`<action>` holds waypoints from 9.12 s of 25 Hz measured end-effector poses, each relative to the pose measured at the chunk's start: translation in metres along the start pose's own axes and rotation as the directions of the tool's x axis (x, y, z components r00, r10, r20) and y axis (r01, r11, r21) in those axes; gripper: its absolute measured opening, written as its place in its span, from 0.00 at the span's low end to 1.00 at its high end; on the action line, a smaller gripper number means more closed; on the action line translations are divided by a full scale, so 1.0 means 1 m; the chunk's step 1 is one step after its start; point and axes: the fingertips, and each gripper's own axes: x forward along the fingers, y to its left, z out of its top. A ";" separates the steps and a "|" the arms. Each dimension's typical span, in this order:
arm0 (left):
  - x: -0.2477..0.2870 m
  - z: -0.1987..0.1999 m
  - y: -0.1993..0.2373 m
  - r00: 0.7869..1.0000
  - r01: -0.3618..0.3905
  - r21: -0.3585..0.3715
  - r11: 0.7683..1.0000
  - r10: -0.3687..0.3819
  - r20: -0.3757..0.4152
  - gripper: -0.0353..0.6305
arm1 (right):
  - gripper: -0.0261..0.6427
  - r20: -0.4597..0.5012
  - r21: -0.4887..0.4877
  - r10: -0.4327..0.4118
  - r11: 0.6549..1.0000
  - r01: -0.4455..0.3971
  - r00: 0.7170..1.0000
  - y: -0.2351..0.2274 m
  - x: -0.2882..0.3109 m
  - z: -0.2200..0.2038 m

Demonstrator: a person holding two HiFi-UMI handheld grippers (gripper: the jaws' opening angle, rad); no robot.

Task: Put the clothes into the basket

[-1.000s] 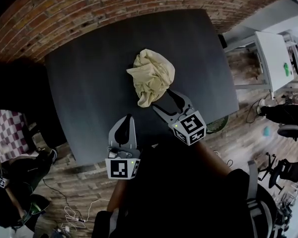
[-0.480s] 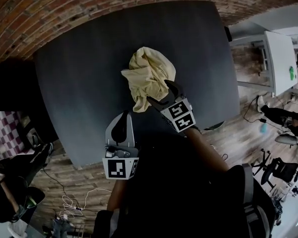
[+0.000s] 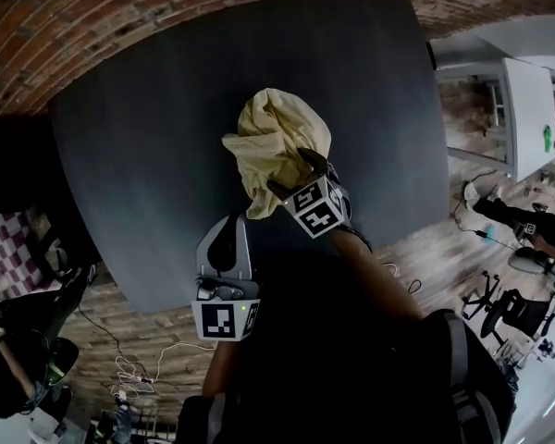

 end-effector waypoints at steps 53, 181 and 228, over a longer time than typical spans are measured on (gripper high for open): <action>-0.030 0.012 0.005 0.998 -0.018 -0.002 1.000 0.018 0.059 0.06 | 0.20 0.044 0.050 -0.044 0.998 0.042 0.998 0.003 -0.003 -0.009; -0.067 -0.088 -0.467 0.384 0.922 0.155 0.354 -0.887 -0.257 0.06 | 0.20 0.120 0.824 -0.881 0.345 0.449 0.457 0.038 -0.470 -0.328; -0.048 -0.193 -0.683 0.390 0.921 0.156 0.358 -0.859 -0.331 0.06 | 0.20 0.012 0.884 -0.891 0.223 0.412 0.455 -0.069 -0.555 -0.564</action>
